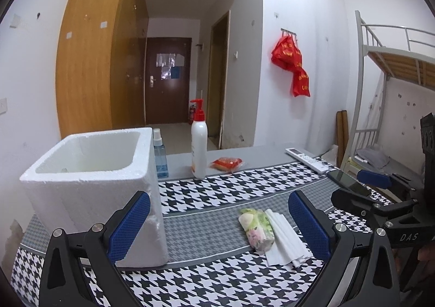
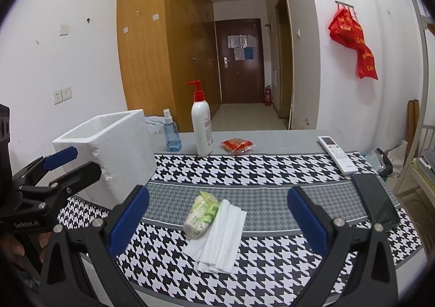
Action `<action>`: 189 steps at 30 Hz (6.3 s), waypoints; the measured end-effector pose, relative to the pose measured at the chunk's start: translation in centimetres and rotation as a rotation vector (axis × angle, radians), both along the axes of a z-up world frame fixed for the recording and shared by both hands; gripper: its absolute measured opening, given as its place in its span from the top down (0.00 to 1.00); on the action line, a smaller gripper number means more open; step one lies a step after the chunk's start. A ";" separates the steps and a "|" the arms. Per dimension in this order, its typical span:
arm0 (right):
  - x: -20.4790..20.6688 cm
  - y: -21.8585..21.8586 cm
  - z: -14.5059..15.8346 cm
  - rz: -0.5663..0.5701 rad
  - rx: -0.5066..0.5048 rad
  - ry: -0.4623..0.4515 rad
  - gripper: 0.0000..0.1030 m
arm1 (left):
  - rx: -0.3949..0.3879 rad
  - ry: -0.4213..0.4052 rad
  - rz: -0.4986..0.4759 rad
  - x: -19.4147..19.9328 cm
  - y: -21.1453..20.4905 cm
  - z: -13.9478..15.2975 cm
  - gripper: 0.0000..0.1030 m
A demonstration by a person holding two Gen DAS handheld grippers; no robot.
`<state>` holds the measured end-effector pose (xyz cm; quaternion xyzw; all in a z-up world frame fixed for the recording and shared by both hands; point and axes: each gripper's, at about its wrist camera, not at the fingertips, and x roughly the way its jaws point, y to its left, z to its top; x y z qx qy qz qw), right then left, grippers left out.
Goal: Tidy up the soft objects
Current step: 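Move both tools toward the snack pack and white tissues on the table, then close the left tool on the green-and-pink wrapped snack pack, then close the right tool on the white tissues while the left tool holds the snack pack, then lift the snack pack and tissues with both tools and carry them over the foam box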
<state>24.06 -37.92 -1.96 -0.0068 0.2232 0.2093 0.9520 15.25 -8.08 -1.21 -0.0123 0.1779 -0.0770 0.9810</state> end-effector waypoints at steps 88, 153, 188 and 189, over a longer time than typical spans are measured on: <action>4.5 -3.4 -7.8 -0.027 -0.056 0.260 0.00 | 0.126 0.492 -0.164 11.5 -8.0 -9.9 0.62; 7.7 5.0 -10.4 0.067 -0.269 0.358 0.47 | 0.026 0.387 -0.062 8.8 -1.5 -8.0 0.71; 5.1 3.5 -7.1 0.121 -0.154 0.247 0.89 | 0.028 0.305 -0.024 5.2 -0.8 -5.6 0.71; 5.0 3.5 -7.0 0.121 -0.148 0.246 0.89 | 0.028 0.300 -0.023 5.0 -0.8 -5.5 0.71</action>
